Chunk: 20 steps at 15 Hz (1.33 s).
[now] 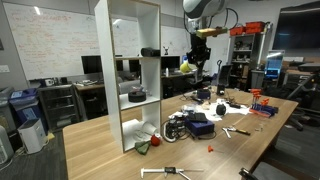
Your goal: Put the bottle on the third row of the shelf
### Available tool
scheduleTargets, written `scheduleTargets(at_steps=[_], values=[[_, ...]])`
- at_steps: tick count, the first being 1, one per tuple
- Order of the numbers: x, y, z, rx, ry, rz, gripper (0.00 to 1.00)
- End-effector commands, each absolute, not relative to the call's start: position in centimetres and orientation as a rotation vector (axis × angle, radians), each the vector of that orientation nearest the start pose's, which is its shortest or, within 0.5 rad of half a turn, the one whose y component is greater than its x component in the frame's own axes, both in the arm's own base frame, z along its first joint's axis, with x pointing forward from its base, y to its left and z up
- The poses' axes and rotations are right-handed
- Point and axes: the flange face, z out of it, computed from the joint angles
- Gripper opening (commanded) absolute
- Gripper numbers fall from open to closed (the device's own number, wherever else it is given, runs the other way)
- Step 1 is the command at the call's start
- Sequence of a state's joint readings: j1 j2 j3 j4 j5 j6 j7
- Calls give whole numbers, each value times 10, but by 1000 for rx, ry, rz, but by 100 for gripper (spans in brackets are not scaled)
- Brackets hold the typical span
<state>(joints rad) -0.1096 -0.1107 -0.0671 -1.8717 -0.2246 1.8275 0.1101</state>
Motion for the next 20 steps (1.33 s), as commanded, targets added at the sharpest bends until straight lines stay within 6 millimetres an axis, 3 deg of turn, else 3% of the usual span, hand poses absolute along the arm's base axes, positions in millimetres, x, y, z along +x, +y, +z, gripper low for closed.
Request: scheduleTargets(at_steps=[1,9,15,20], values=[[532,-97,616,-3394,380,-273,1],[516,-60,679,-3463,304,-389,1],[488,8,701,-3452,43,-400,1],[489,65,716,-3450,-245,-466,1]])
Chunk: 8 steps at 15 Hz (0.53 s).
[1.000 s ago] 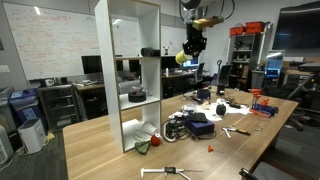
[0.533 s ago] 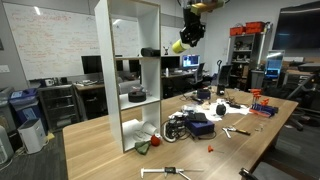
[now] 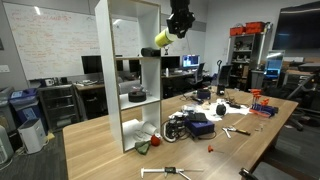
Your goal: Put the bottle on the third row of the shelf
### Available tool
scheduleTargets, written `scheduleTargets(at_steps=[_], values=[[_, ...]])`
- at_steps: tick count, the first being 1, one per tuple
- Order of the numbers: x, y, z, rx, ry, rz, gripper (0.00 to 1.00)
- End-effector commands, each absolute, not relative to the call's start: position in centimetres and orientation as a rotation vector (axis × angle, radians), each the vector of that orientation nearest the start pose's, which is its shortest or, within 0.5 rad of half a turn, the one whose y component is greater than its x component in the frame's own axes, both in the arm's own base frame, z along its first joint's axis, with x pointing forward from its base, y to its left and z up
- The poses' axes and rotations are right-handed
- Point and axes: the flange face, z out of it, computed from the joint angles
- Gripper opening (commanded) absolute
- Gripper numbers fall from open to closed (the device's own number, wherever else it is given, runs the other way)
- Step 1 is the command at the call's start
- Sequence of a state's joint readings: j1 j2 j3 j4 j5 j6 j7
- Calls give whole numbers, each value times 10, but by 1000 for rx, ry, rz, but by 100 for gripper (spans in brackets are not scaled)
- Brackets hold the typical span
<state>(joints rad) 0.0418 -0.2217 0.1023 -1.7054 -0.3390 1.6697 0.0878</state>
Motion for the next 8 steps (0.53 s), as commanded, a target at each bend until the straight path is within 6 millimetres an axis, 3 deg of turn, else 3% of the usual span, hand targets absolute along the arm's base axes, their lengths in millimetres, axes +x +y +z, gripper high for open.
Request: scheduleTargets(at_steps=[1,4,8], values=[[494,72,718,-3453,-308,-481,1],[511,84,719,-3454,-484,-510,1],[550,80,710,-3470,-668,-579,1]])
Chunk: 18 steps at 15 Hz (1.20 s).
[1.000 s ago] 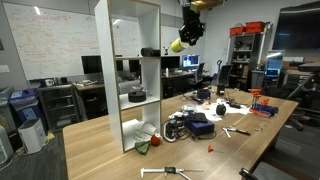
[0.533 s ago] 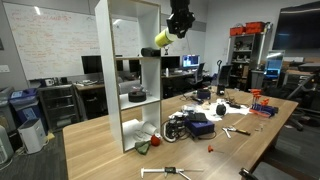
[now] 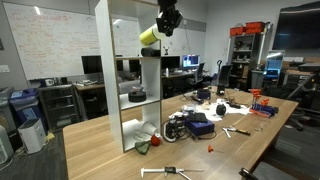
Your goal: Put the bottle on the third row of the shelf
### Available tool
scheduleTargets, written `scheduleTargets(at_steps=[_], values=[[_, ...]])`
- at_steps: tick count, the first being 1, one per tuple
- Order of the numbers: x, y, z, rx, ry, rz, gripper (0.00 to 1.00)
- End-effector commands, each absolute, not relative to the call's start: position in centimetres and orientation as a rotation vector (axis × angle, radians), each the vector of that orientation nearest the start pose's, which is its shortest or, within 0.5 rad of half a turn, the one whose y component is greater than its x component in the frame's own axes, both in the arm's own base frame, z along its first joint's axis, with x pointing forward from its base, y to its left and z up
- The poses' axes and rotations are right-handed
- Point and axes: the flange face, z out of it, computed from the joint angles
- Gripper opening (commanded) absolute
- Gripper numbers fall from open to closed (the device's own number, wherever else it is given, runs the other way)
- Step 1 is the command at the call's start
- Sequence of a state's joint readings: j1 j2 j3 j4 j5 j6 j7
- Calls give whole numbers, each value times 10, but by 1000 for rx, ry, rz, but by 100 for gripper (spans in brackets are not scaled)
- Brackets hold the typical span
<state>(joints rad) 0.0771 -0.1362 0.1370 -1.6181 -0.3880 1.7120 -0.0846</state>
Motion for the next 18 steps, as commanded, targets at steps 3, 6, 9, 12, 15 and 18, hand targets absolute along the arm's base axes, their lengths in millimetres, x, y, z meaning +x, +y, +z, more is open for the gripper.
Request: scheduleTargets(at_steps=[3,6,9,12,15,18], values=[[585,75,700,-3484,-754,-684,1],[618,71,692,-3493,-806,-834,1],[643,75,690,-3470,-854,-996,1],[664,83,685,-3421,-888,-1109,1],[682,91,678,-3382,-890,-1180,1],[700,95,667,-3357,-876,-1226,1]])
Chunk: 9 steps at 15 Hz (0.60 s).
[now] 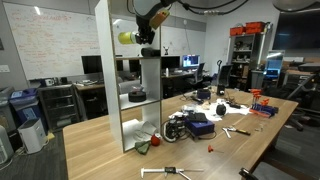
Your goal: Put the bottle on the third row of the shelf
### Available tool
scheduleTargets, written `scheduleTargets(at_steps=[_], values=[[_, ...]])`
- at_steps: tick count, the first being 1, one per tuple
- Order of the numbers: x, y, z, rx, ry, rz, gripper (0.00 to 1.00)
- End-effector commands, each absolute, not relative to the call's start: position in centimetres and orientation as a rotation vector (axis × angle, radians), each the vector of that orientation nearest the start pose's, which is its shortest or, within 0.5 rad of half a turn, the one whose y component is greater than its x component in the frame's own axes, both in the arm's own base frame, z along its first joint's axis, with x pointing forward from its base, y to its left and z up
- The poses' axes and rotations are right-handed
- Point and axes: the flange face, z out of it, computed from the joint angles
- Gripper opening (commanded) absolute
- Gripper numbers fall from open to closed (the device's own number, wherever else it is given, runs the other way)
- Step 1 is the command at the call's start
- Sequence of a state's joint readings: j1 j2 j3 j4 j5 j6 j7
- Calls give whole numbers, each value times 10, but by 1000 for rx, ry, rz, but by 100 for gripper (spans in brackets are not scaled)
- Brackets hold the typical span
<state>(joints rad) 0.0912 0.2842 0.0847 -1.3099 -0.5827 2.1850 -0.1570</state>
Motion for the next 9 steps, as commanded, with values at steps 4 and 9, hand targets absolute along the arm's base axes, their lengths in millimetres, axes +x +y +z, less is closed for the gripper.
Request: scheduleTargets(at_steps=[4,9], values=[[723,97,647,2386,625,872,1],[743,97,631,2397,618,866,1]])
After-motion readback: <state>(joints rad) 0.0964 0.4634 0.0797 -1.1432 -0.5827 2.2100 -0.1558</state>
